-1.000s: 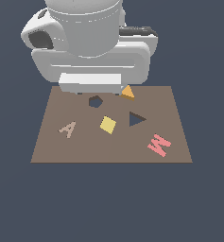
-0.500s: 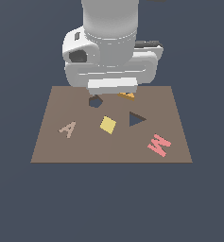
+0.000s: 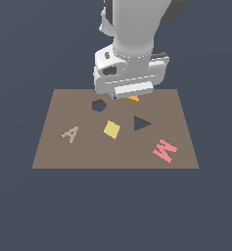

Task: Insert a designated object into the corresponding slot on a board.

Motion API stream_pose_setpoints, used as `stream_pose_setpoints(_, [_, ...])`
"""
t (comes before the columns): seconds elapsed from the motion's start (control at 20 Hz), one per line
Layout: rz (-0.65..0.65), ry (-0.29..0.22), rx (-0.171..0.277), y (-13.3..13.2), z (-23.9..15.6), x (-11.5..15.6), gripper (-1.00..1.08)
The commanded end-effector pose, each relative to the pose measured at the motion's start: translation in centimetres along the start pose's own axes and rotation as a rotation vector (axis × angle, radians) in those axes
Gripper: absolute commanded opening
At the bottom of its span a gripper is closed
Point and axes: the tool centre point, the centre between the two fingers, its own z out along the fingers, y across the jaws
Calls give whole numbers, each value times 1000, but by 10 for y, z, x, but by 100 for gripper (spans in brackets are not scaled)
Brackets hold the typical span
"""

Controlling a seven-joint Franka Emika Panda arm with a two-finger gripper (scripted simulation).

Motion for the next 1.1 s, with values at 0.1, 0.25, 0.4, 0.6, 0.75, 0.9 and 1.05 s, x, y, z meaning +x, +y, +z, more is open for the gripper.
stream_pose_setpoints(0.1, [-40,-4,-2,-11,17,-13,100])
stream_pose_setpoints(0.25, [-53,-5,-3,-15,22,-18,100])
stream_pose_setpoints(0.4, [-57,-6,-3,-16,24,-19,100])
stream_pose_setpoints(0.6, [-55,-7,-3,-15,26,-19,100])
stream_pose_setpoints(0.75, [-56,-6,-4,-16,34,-19,100])
stream_pose_setpoints(0.9, [-56,-6,-4,-15,43,-19,100])
stream_pose_setpoints(1.05, [-57,-6,-5,-15,45,-20,100])
